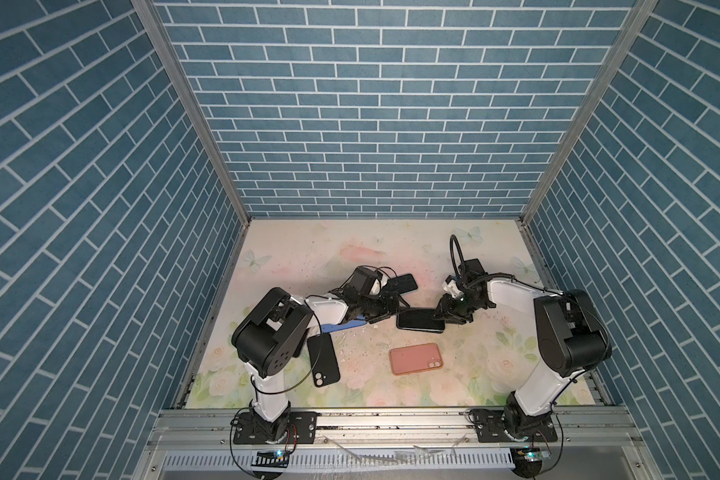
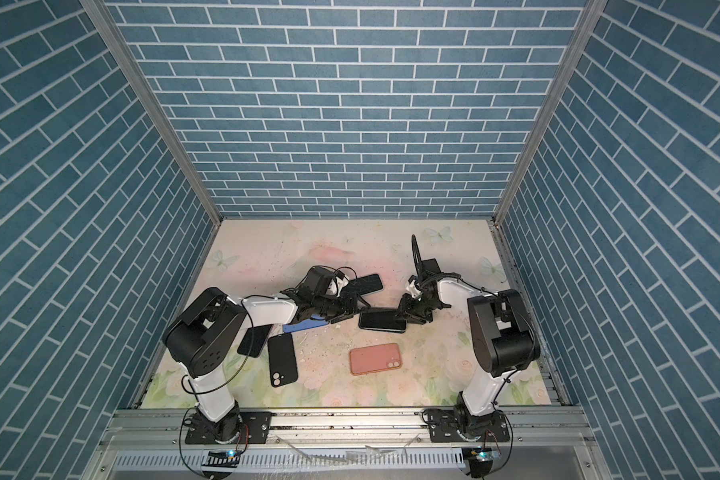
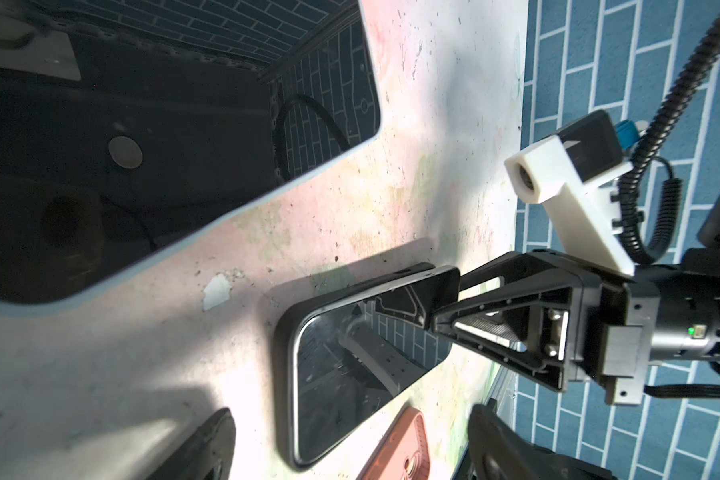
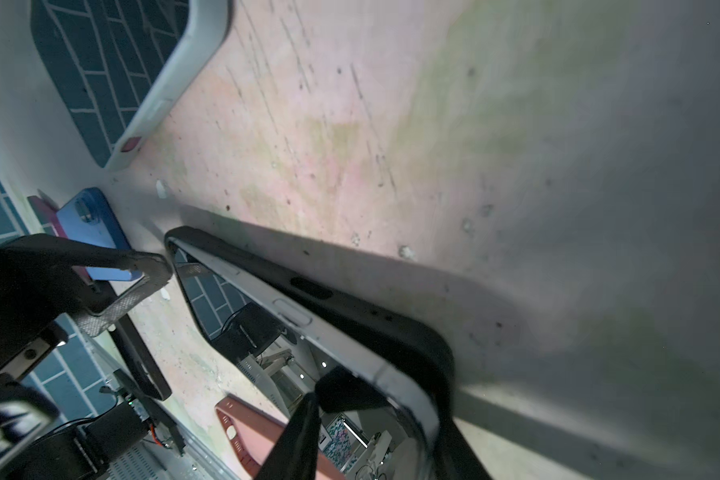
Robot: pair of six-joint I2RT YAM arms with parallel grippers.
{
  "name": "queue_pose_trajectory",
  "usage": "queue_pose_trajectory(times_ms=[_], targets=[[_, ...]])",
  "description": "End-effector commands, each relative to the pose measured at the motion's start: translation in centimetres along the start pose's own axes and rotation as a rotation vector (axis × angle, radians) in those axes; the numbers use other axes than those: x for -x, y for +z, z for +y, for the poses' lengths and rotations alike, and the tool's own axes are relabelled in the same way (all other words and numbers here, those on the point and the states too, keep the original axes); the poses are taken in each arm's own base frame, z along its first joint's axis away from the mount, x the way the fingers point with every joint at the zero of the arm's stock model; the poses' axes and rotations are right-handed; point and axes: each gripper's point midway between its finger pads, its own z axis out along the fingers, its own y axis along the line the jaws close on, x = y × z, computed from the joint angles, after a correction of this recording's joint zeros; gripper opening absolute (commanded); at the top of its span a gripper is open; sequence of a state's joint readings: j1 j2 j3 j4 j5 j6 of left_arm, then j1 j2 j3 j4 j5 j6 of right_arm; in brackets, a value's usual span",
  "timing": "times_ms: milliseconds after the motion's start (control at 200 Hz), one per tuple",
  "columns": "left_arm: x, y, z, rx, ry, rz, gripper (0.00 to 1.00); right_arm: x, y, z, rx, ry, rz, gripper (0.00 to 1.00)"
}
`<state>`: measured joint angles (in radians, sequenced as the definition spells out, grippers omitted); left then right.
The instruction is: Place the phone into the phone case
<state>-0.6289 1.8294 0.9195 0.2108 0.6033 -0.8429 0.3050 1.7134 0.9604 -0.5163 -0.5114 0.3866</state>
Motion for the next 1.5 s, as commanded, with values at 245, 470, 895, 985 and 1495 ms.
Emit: queue_pose_trajectory(times_ms=[245, 470, 895, 985, 1495], targets=[[0.2, 1.0, 0.9, 0.041, -0.008, 0.011, 0.67, 0.1, -0.6, -1.0, -0.084, -0.024, -0.021, 0.32], [0.2, 1.9, 1.4, 0.078, 0.012, 0.022, 0.58, -0.2, 0.1, -0.8, -0.098, -0.042, -0.002, 0.23], [0.0, 2.8, 1.6, 0.092, 0.009, 0.046, 0.37, -0.8, 1.3, -1.2, -0.118, -0.05, 0.025, 0.14], [-0.1, 2.7, 2.0, 0.113, 0.003, 0.051, 0.33, -1.0, 1.5, -1.3, -0.12, -0.048, 0.03, 0.14], [-1.4, 2.3, 4.0, 0.238, -0.022, 0.101, 0.19, -0.7, 1.4, -1.6, -0.141, -0.06, 0.014, 0.26]])
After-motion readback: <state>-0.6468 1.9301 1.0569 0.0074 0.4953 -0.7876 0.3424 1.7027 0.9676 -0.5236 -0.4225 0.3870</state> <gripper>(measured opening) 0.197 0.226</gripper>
